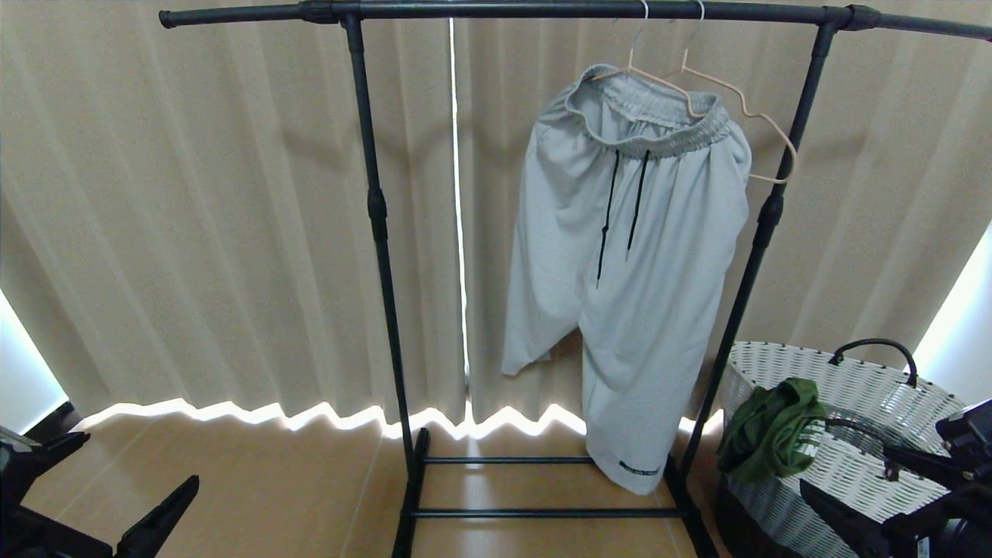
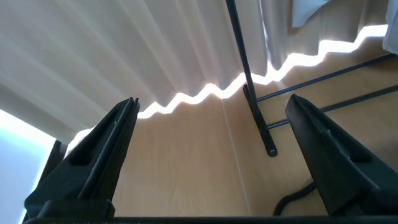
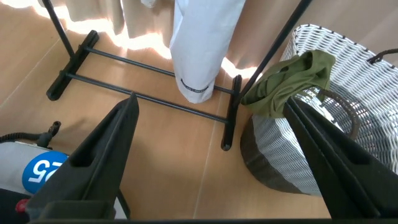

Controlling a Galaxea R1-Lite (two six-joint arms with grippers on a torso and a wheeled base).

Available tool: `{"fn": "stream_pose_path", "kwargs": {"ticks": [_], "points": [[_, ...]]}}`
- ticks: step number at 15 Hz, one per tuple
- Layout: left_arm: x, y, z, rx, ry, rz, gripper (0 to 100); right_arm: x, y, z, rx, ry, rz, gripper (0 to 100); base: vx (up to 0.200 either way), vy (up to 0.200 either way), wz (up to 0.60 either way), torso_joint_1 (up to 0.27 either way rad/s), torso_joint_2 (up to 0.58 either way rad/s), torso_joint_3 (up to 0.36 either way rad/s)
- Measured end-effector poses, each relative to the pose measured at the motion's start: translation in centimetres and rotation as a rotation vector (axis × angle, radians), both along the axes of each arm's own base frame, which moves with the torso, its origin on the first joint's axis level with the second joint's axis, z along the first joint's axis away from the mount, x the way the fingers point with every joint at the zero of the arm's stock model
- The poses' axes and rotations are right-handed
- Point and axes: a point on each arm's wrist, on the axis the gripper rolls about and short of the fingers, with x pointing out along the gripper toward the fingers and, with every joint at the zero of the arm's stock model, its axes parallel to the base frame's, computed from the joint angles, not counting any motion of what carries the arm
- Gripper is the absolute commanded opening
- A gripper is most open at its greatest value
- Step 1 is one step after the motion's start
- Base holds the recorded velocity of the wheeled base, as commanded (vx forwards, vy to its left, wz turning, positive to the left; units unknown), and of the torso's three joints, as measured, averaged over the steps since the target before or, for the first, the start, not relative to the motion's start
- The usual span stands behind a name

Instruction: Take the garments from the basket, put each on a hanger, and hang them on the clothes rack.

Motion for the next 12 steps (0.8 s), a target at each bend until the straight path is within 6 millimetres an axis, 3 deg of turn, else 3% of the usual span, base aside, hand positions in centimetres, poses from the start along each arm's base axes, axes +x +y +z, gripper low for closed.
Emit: {"fn": "stream_pose_path", "kwargs": {"ticks": [12], "points": [[-0.08, 0.01, -0.12, 0.0, 0.003, 0.0, 100, 0.01, 0.0, 0.1, 0.001, -0.006, 0.0, 100, 0.0, -0.2, 0.0, 0.002, 0.0, 0.001]]}}
